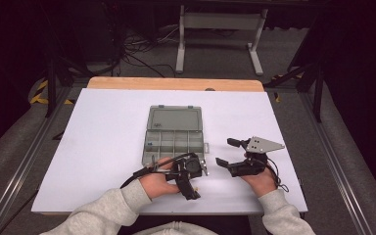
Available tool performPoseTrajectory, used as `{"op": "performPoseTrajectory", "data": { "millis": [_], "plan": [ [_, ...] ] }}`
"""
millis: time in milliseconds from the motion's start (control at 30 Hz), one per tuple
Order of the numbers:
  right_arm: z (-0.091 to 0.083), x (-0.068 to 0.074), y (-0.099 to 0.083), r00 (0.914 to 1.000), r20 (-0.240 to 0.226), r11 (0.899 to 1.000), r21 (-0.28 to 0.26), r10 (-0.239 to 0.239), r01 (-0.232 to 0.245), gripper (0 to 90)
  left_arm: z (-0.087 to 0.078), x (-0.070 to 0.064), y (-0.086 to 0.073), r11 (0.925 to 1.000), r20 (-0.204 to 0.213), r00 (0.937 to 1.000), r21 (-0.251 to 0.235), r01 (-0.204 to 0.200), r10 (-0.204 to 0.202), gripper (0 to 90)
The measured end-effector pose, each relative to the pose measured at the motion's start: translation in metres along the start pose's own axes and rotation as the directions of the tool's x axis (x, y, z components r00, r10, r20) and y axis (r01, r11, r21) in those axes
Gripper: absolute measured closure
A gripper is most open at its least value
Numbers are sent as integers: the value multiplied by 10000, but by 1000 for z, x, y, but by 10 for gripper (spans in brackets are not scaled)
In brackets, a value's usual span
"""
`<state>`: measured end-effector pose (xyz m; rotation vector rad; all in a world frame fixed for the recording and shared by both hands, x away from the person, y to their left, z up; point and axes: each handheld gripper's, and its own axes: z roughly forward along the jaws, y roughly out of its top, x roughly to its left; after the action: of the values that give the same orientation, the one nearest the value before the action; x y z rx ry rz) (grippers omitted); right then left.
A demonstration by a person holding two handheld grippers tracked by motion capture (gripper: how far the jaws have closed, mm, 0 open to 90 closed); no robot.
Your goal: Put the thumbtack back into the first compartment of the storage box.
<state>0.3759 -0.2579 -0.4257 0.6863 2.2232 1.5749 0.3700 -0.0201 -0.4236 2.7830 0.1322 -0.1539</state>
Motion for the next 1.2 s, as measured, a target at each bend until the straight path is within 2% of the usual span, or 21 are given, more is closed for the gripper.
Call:
{"op": "performPoseTrajectory", "data": {
  "millis": [167, 467, 633, 667, 833, 1200],
  "plan": [
    [0, 0, 0, 10000, 4, 10000, 14, -12, 12, 142, 3, -1, 1, 10000, -2, 10000, 71, -54, 54, 340],
    [0, 0, 0, 10000, 0, 10000, 14, -22, 22, 141, 3, -1, 1, 9999, -126, 9998, 49, -155, 155, 509],
    [0, 0, 0, 10000, -12, 10000, 40, -32, 32, 140, 4, -3, 1, 9999, -223, 9996, 37, -155, 156, 641],
    [1, 0, 0, 10000, -12, 10000, 37, -29, 29, 140, 4, -4, 2, 9995, -338, 9990, 61, -294, 296, 665],
    [1, 1, -1, 10000, -33, 10000, 22, -43, 43, 139, 4, -6, 2, 9995, -639, 9975, 125, -302, 309, 811],
    [1, 0, -1, 10000, -37, 10000, 28, -32, 32, 139, 3, -9, 2, 9989, -713, 9964, 168, -438, 449, 841]
  ]
}}
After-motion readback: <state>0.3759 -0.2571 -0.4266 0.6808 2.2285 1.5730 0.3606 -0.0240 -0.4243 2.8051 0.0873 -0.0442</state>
